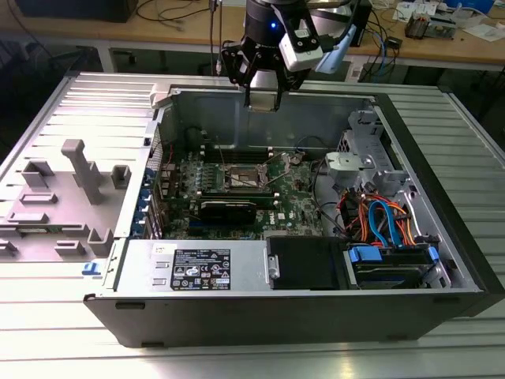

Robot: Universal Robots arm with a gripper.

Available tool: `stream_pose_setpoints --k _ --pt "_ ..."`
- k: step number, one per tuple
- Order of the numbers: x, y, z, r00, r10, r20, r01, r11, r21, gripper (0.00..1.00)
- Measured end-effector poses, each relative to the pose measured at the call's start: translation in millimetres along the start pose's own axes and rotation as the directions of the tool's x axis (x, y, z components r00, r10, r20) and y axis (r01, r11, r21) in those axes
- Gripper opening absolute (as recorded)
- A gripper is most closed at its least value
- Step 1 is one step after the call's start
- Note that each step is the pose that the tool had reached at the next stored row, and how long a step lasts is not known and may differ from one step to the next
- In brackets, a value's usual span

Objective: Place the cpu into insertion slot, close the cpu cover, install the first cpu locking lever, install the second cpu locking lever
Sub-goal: 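Place the cpu into insertion slot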

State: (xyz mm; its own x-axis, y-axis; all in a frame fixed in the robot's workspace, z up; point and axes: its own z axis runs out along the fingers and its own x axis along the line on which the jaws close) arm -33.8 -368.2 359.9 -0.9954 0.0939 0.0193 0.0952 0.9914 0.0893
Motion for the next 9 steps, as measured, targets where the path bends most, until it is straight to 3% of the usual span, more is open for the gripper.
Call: stream_pose_setpoints --k 9 --pt "-0.2 -0.8 -0.1 1.0000 0.003 0.0002 -0.003 1.0000 0.0000 0.55"
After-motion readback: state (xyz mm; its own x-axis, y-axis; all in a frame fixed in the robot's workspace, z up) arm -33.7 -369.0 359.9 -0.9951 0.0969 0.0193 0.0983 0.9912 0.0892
